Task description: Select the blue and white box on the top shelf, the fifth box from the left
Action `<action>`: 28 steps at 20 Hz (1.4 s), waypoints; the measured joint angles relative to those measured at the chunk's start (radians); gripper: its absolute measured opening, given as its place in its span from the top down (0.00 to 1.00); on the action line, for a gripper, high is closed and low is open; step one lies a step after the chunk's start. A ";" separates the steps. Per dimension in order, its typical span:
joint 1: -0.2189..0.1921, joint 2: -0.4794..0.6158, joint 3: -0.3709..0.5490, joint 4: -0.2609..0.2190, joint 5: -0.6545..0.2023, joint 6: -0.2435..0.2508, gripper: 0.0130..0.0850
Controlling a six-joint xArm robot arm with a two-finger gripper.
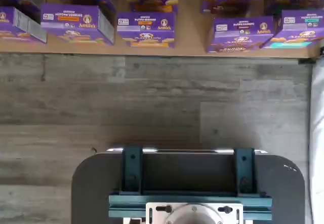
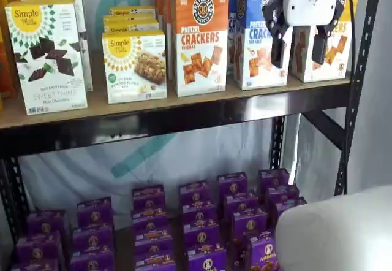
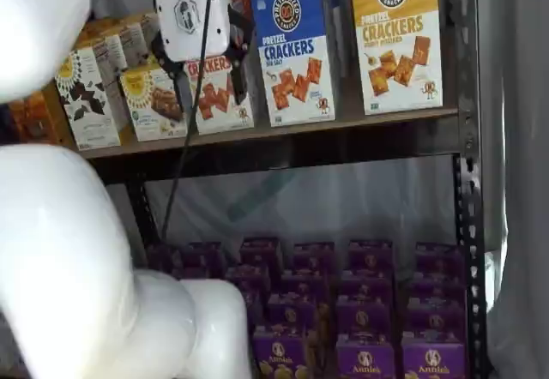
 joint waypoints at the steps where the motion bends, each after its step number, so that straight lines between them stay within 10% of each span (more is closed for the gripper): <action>1: -0.017 -0.006 0.005 0.019 -0.009 -0.009 0.00; 5: -0.075 -0.022 0.021 0.084 -0.037 -0.043 0.00; 13: -0.053 -0.011 0.020 0.017 -0.140 -0.050 0.00; 28: -0.162 0.211 -0.147 0.038 -0.300 -0.159 0.00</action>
